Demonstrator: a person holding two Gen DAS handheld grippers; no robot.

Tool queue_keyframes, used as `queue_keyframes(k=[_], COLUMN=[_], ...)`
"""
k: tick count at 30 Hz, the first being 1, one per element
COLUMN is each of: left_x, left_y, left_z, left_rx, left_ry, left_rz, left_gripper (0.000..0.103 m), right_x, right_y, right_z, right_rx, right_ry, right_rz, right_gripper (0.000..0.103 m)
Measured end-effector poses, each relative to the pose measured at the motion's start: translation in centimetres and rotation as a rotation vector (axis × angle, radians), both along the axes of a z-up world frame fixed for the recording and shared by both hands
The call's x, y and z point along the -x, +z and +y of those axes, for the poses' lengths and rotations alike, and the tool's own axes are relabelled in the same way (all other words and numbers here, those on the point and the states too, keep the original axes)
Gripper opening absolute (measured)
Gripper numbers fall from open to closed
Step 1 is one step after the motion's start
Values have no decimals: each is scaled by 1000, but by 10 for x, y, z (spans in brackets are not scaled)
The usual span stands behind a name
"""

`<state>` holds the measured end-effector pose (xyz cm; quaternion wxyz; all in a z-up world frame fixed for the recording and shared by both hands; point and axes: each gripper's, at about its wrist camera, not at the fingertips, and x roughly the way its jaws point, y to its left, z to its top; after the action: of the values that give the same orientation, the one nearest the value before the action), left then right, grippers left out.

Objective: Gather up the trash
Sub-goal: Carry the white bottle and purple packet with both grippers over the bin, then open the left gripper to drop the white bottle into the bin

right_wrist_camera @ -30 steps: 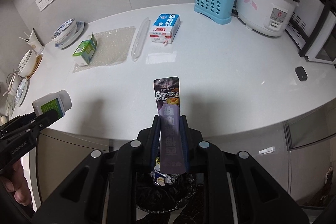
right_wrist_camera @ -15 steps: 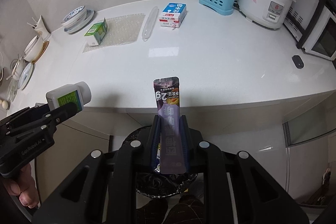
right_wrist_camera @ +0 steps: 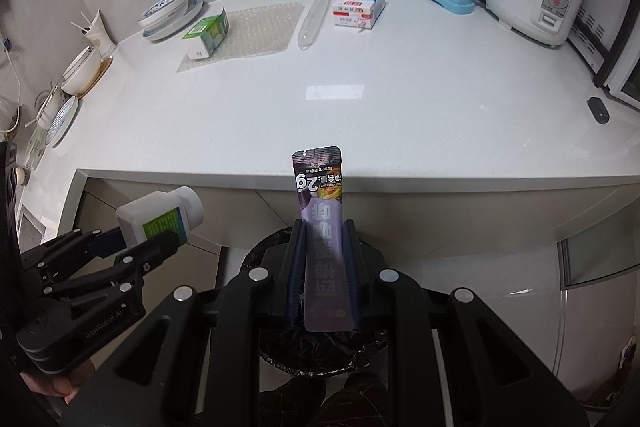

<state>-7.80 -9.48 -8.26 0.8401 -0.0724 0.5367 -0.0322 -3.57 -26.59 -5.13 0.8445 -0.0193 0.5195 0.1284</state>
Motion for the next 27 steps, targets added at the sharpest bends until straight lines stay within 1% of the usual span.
queue_keyframes(k=[10, 22, 27], left_x=[7, 16, 18], left_y=[-34, -82, -100], left_z=[-7, -14, -16], left_rx=[7, 17, 8], left_ry=[6, -3, 1], left_rz=[26, 87, 111], left_gripper=[41, 41, 41], right_x=[10, 13, 14], right_y=[-39, -83, -103], right_z=[-1, -1, -3], right_rx=[4, 17, 15], right_ry=[12, 19, 15], right_rz=[57, 106, 142], right_gripper=[18, 18, 18])
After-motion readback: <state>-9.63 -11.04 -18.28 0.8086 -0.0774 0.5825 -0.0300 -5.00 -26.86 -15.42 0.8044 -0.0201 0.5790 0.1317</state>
